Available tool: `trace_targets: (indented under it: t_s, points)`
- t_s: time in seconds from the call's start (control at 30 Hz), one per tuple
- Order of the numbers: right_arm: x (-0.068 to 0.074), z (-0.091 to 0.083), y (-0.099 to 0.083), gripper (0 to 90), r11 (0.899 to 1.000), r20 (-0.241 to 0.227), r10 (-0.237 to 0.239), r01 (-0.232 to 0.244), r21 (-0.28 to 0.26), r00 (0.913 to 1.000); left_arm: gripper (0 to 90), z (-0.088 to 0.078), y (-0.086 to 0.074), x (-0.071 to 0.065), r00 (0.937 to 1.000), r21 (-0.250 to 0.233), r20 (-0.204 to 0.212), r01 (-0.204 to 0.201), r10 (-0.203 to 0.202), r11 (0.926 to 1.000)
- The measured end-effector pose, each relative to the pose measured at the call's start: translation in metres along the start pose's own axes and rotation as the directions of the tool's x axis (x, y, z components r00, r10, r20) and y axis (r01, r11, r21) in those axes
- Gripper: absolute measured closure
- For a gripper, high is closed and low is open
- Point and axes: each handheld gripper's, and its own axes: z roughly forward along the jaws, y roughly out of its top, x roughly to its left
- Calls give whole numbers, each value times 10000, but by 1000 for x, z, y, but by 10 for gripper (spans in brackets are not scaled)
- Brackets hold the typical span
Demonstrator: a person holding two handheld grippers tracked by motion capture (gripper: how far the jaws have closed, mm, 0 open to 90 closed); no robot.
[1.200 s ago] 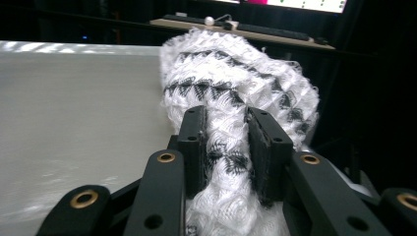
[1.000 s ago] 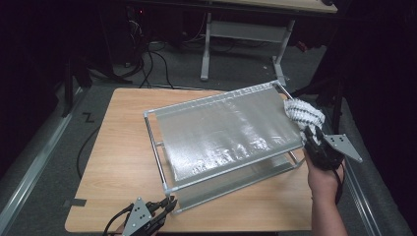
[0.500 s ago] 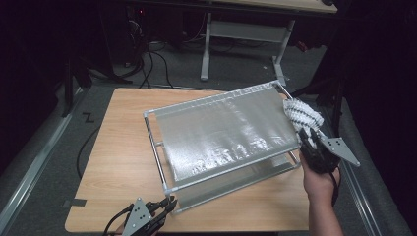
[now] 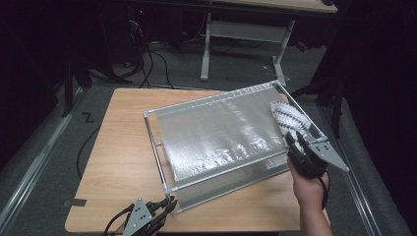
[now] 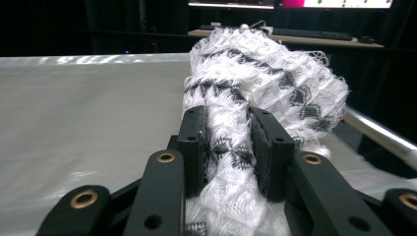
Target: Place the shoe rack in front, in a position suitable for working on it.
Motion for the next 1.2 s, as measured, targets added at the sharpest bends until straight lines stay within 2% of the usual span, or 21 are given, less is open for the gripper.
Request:
trace_targets:
  t_s: [0.17,0.37,0.63,0.87,0.97,1.03,1.07,1.2]
  points:
    - [19,-5,-1,696,10000,-418,-65,64,-37,9991,804,0,0,0,10000,39,-52,-56,57,10000]
    - [45,-11,-3,685,9999,-1074,-154,146,-89,9941,804,0,0,-1,10000,38,-63,-47,47,10000]
    - [80,-18,-2,680,9992,-1949,-396,391,-66,9800,804,0,0,0,10000,38,-51,-62,63,10000]
    - [117,-26,-3,636,9954,-2757,-938,951,-87,9567,804,0,0,0,10000,48,-52,-61,61,10000]
    - [132,-29,-3,662,9929,-3067,-1174,1181,-163,9445,804,0,0,0,10000,53,-46,-62,62,10000]
    - [146,-32,-3,696,9905,-3376,-1358,1349,-263,9314,804,0,0,0,10000,60,-48,-63,64,10000]
    - [149,-32,-4,702,9901,-3454,-1386,1372,-286,9281,804,0,1,0,10000,62,-45,-57,57,10000]
    - [173,-36,-4,715,9883,-4154,-1502,1474,-389,8971,804,0,0,0,10000,62,-38,-54,55,10000]
